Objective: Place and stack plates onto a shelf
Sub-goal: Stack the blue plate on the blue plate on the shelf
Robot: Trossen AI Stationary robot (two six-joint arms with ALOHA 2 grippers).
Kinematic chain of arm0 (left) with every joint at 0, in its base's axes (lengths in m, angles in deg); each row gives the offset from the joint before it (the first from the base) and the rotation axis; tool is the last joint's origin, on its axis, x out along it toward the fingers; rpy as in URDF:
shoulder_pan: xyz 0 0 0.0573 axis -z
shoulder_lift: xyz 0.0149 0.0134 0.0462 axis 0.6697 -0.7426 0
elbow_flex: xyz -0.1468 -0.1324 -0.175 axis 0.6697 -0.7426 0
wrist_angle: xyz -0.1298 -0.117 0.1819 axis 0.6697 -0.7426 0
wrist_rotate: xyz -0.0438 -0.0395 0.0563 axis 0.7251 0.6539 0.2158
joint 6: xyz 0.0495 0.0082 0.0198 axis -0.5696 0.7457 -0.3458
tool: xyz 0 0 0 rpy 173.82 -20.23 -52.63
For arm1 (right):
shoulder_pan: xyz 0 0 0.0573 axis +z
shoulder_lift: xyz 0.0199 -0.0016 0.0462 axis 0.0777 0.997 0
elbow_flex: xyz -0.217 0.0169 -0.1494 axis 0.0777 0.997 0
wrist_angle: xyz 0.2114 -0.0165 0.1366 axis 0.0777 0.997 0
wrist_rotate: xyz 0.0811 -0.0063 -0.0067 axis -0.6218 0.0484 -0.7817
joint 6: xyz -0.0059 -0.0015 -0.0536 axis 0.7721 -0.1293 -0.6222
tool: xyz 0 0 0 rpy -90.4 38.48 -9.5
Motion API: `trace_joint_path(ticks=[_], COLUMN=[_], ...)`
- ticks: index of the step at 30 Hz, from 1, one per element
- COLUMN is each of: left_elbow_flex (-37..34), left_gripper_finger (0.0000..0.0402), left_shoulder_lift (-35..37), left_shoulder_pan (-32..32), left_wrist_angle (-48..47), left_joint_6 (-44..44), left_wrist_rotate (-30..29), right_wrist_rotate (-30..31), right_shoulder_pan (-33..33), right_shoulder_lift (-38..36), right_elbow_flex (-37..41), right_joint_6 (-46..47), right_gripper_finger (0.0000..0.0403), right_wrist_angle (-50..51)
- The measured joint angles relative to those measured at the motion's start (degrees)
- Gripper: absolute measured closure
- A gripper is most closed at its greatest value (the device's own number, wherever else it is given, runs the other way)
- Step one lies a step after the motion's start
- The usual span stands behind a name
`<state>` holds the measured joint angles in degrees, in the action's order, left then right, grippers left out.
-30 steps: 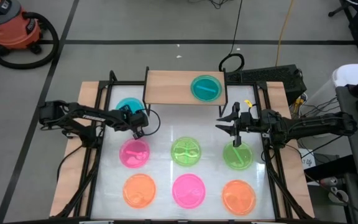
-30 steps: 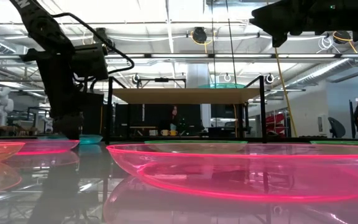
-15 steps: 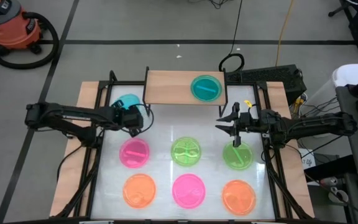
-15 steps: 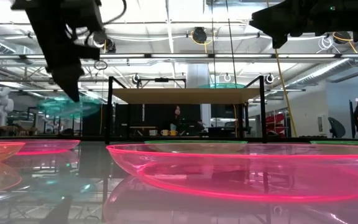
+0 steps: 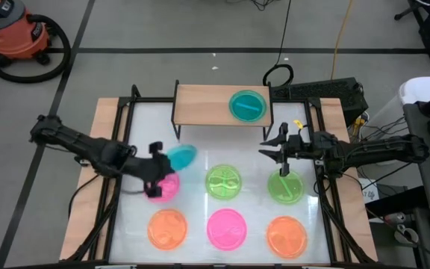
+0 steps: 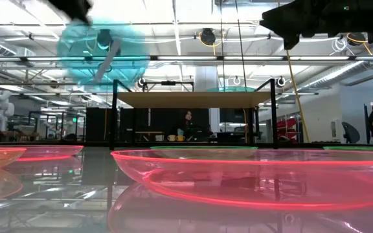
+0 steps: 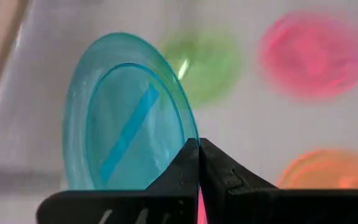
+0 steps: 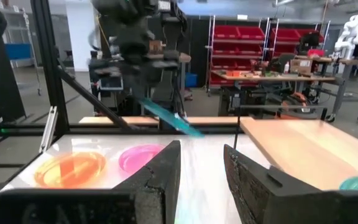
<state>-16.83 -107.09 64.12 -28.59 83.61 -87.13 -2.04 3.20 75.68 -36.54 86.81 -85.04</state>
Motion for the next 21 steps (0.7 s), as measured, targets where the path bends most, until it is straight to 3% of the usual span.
trace_joint_path(ticks=[5, 10, 16, 21], left_elbow_flex=[1.47, 1.54, 1.86, 9.98], left_gripper_finger=[0.0401, 0.0401, 0.0401, 0.0401], left_shoulder_lift=[0.00, -1.62, -7.54, -17.66], left_shoulder_pan=[2.86, -4.78, -18.88, -26.81], left_wrist_angle=[20.64, 33.50, 41.82, 38.09], left_joint_6=[-24.74, -42.24, -50.31, -51.30], left_wrist_rotate=[-5.99, -5.94, 3.99, 9.93], right_wrist_rotate=[-0.18, -1.15, -10.65, -11.05], right_shoulder_pan=[-0.01, 0.26, 1.76, 2.11], right_shoulder_lift=[0.00, -0.11, -3.09, -5.08], right_elbow_flex=[0.00, 0.00, -0.02, -0.02], right_joint_6=[0.64, 2.14, 1.39, 0.70], right_gripper_finger=[0.0298, 0.0298, 0.0298, 0.0298], right_wrist_angle=[-4.14, -7.43, -13.03, -12.19])
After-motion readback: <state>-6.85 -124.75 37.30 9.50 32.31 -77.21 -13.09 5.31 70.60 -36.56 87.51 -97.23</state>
